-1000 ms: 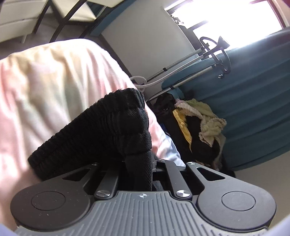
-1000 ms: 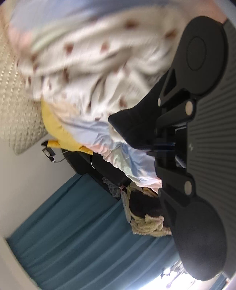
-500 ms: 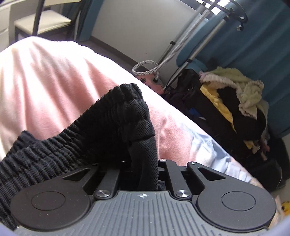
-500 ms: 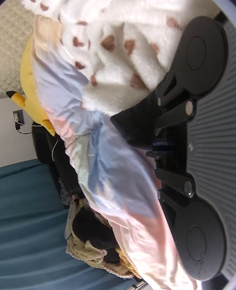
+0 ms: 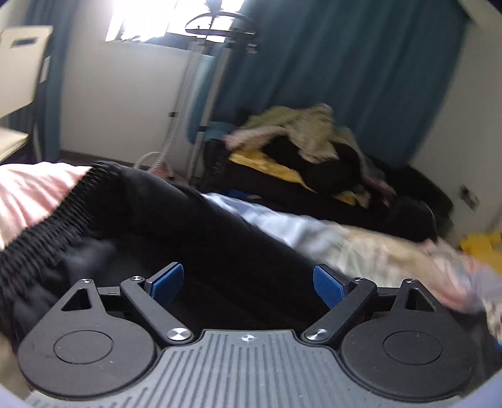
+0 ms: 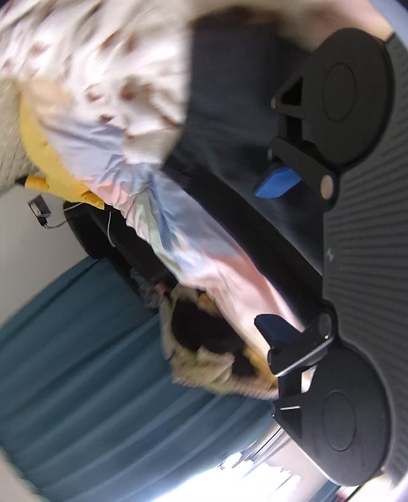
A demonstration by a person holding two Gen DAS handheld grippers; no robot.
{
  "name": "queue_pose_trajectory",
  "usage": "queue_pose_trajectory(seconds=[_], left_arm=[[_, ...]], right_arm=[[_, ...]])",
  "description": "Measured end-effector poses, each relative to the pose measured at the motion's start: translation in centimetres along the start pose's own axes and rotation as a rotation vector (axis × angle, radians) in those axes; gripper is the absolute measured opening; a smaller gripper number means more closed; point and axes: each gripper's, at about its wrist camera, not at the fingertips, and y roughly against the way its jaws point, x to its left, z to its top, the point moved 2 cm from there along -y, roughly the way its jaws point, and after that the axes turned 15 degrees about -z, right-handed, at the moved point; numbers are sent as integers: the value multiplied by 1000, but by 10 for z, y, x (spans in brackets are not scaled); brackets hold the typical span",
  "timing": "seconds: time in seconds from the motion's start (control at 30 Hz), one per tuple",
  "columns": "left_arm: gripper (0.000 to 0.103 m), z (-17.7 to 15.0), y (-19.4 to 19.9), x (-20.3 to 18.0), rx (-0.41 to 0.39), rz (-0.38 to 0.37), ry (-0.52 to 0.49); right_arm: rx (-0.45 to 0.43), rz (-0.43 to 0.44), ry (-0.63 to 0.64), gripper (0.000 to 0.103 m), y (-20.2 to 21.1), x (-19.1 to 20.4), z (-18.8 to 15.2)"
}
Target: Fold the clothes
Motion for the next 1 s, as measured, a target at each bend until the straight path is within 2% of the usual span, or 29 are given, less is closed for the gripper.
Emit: queue_pose_trajectory(seconds=[0.07,0.13,0.27,0.33,0.47,0.6,0.73,0.83,0.97,1.0], left_arm=[[92,-26,15,-38,11,-29,-81],[92,-52,32,-68,1,-65,-114],[92,-95,54,-103,11,-105,-177],[92,-110,49,-108,46,-108,-241],[89,-130,29,-105,91,-25,-373],[82,-136,7,-100,107,-18,-395],[81,-139,-10,-99,90,8,-435],[80,-141,-23,-99,76,28,-465],[79,-144,-39,-99,55,50,-502],[73,-144,-40,-98,40,43,-498]], right_arm=[[37,8,-106,84,20,-8,-22],[81,27,-194,84,37,-14,-41],[184,35,-315,84,60,-24,-59],[201,42,-320,84,65,-28,-63],[230,22,-352,78,60,-37,-70],[223,26,-337,74,45,-31,-73],[226,-6,-317,71,23,-27,-79],[193,1,-293,57,13,-21,-78],[84,42,-266,22,13,-14,-67],[61,57,-268,19,14,-12,-65]])
